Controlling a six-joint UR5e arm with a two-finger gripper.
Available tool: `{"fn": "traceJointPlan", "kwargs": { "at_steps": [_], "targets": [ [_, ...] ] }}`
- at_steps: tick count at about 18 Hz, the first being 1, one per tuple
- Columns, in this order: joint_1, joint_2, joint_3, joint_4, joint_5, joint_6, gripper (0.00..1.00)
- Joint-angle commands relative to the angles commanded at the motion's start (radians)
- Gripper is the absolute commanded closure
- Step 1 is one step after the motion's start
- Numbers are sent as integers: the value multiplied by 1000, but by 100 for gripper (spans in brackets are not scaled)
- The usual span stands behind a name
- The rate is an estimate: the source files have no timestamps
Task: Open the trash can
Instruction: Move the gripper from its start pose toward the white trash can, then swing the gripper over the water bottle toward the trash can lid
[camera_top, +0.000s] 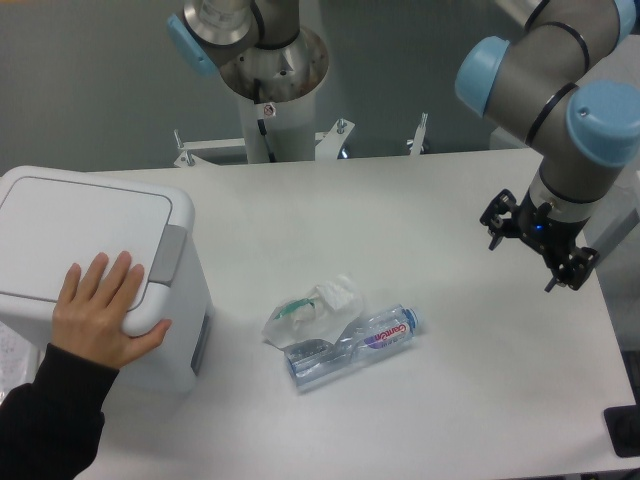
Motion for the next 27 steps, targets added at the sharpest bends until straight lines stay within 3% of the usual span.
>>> {"fn": "traceJointPlan", "kwargs": {
  "at_steps": [7,21,27],
  "targets": [
    [-17,15,-9,0,0,-12,0],
    [-172,46,-46,2,-24,-319,0],
    [-213,60,-41,2,-214,-613,0]
  ]
}}
